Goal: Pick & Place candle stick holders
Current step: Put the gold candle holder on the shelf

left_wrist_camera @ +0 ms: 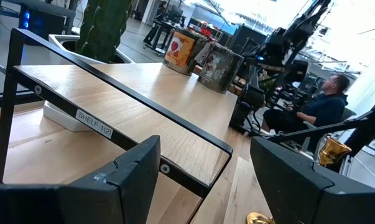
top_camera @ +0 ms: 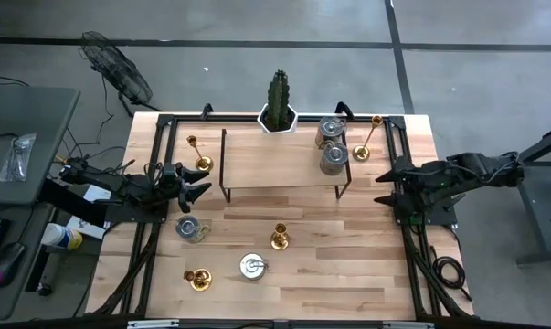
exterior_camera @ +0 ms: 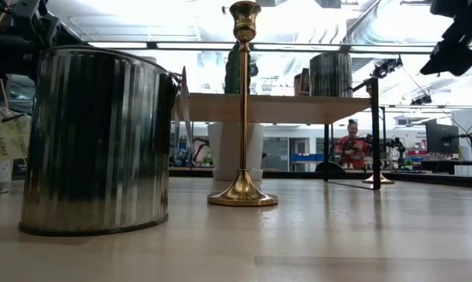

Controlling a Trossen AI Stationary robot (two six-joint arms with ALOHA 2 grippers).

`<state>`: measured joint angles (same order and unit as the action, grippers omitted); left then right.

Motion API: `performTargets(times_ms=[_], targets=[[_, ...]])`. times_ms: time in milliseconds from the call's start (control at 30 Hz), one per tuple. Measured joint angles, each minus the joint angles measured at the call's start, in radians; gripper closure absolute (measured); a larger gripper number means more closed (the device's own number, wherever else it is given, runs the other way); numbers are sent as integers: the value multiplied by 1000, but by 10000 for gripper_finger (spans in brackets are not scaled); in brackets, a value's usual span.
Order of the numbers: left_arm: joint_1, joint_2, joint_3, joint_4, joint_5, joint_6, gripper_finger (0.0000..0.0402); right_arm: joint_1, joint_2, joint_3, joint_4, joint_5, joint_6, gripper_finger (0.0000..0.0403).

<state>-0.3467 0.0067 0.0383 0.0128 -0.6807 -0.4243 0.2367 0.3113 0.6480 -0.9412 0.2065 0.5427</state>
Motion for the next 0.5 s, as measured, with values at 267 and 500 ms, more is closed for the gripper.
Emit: performTargets(times_ms=[267, 500], targets=[[0, 0, 0, 0, 0, 0, 156, -1, -72, -42, 157, 43, 92, 48], [0, 0, 0, 0, 0, 0, 156, -1, -69, -201, 653, 53, 1, 48]])
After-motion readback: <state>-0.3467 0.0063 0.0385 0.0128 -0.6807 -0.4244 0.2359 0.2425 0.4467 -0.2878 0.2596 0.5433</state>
